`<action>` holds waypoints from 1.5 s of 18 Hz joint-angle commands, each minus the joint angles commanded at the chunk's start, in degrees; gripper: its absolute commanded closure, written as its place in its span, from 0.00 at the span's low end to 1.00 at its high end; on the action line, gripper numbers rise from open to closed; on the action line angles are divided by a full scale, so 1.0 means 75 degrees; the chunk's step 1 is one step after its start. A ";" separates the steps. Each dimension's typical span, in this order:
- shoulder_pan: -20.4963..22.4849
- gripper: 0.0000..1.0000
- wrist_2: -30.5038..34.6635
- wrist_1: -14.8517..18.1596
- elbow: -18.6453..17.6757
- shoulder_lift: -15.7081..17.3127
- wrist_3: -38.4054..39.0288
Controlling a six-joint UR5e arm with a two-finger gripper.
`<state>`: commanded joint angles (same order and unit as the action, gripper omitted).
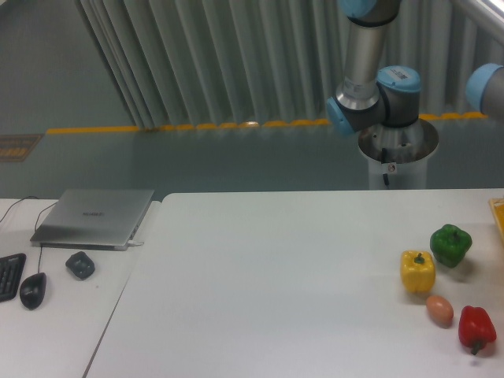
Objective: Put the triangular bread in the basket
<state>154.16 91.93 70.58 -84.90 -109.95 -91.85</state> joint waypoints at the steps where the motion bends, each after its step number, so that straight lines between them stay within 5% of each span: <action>1: 0.0012 0.60 0.0000 -0.0082 -0.0023 -0.0035 0.0000; 3: 0.0024 0.30 0.0000 -0.0153 -0.0024 -0.0106 0.0000; 4: 0.0024 0.00 0.0012 -0.0200 -0.0047 -0.0106 0.0000; 14: -0.0221 0.00 0.0047 -0.0400 0.0011 -0.0024 0.0433; 27: -0.1440 0.00 0.0141 0.0374 -0.0422 0.0679 0.1920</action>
<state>143.35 92.99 73.39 -88.06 -104.86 -77.44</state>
